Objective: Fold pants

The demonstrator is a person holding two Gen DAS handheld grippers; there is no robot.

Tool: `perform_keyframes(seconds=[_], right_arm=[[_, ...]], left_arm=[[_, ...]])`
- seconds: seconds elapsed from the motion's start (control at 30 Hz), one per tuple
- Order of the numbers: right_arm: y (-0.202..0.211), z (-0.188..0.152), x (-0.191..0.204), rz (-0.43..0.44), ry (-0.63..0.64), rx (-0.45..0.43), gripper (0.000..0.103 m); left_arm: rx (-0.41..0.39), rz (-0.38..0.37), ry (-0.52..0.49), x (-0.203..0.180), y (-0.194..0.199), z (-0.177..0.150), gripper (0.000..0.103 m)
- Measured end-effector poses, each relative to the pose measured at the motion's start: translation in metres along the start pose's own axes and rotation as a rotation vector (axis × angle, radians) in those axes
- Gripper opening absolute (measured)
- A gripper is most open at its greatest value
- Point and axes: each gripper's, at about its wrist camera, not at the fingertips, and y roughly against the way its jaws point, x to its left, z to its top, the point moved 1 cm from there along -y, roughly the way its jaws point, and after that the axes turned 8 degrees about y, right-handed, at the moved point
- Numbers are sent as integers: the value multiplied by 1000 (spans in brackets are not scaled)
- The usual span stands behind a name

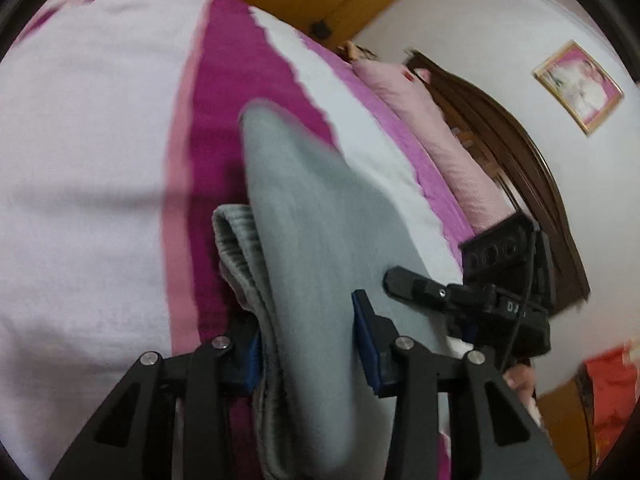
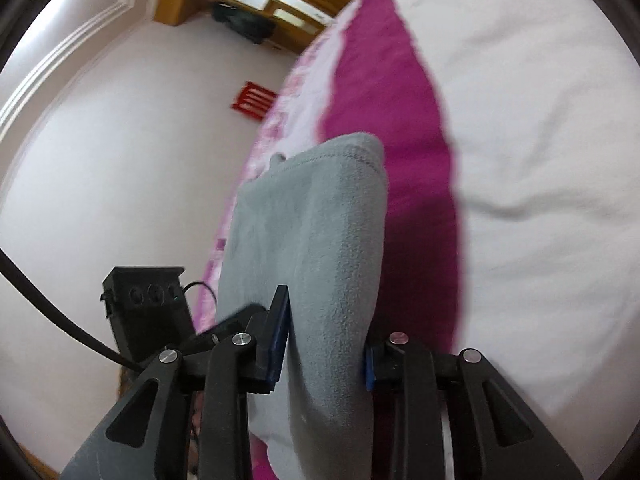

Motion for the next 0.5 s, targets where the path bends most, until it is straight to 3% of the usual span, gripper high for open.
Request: perform_keyframes(seconds=[0.07,0.13,0.5], right_arm=[[-3,-4,-10,20,-16,-40,27],[-3,-8,-4,-3,22,-65,27],[-2,-9,8,-59,41,-72,32]], left_arm=[[-33,-23,6,3,2,-1,42],[-25,6,-11,-2,2,-2,43],[-27,29,-9,-9,-5,1,47]])
